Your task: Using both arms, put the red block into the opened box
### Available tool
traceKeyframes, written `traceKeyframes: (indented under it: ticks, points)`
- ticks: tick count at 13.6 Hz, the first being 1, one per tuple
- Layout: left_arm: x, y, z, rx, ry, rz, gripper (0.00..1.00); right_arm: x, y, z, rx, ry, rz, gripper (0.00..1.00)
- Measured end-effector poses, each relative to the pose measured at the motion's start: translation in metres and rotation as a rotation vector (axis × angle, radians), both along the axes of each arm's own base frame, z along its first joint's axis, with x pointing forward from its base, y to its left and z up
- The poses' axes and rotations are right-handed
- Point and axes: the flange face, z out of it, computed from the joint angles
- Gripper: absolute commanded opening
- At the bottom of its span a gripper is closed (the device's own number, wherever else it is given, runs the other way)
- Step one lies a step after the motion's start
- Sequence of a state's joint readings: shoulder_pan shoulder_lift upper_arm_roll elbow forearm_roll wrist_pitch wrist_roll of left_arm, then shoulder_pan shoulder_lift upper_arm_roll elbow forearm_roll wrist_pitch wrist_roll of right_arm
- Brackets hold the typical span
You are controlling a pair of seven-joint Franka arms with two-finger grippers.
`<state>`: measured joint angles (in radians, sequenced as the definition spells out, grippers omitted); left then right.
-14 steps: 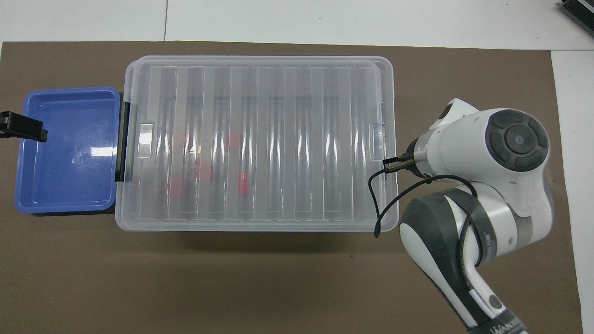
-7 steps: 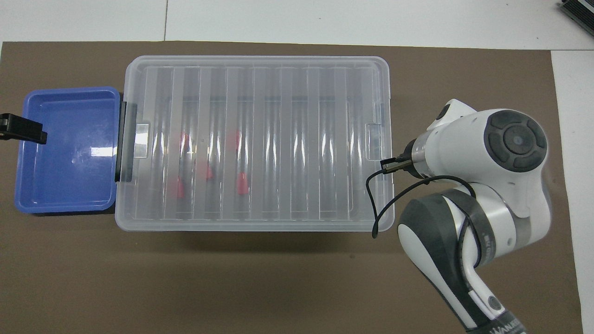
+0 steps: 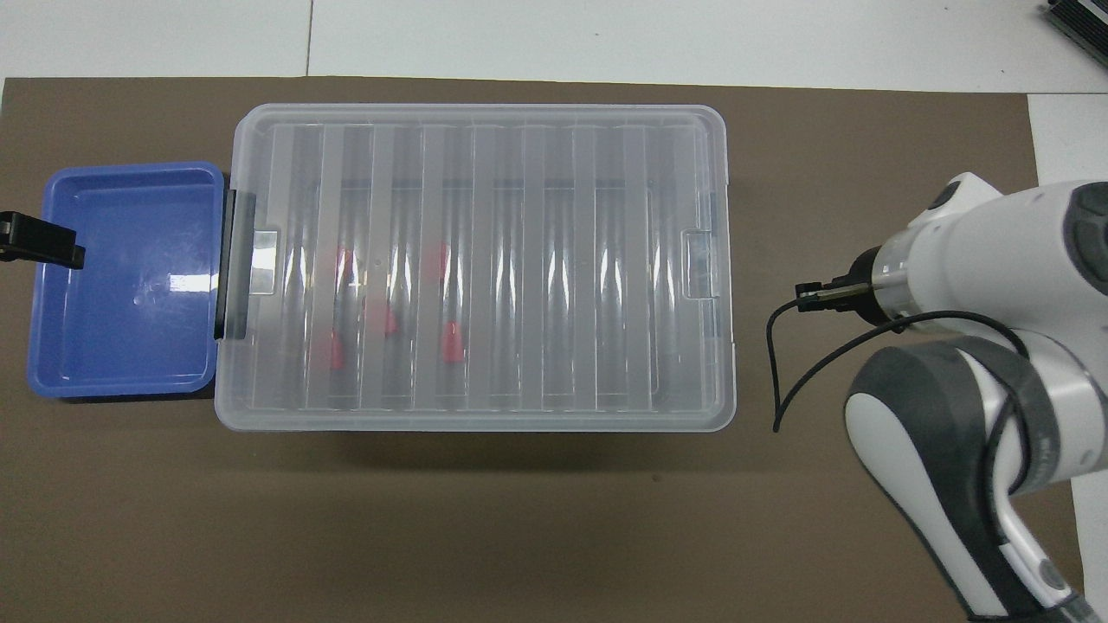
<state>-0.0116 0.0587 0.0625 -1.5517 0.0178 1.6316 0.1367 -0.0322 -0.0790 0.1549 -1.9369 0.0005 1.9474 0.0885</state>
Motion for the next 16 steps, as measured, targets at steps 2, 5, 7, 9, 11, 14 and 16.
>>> traceKeyframes:
  ticks: [2, 5, 7, 9, 11, 14, 16]
  points:
    - [0.0, 0.0, 0.0, 0.0, 0.0, 0.0, 1.0, 0.0, -0.019, 0.024, -0.001, 0.004, -0.036, 0.98]
    - [0.0, 0.0, 0.0, 0.0, 0.0, 0.0, 1.0, 0.007, -0.022, 0.064, 0.004, 0.019, -0.066, 0.98]
    - [0.0, 0.0, 0.0, 0.0, 0.0, 0.0, 1.0, 0.01, -0.018, 0.086, 0.007, 0.037, -0.108, 0.98]
    - [0.0, 0.0, 0.0, 0.0, 0.0, 0.0, 1.0, 0.009, -0.009, 0.098, -0.015, 0.055, -0.124, 0.98]
    - [0.0, 0.0, 0.0, 0.0, 0.0, 0.0, 1.0, 0.005, 0.006, 0.103, -0.026, 0.073, -0.13, 0.98]
    - [0.0, 0.0, 0.0, 0.0, 0.0, 0.0, 1.0, 0.002, 0.013, 0.103, -0.028, 0.086, -0.162, 0.99]
    - [0.0, 0.0, 0.0, 0.0, 0.0, 0.0, 1.0, 0.0, 0.012, 0.1, -0.03, 0.094, -0.168, 1.0]
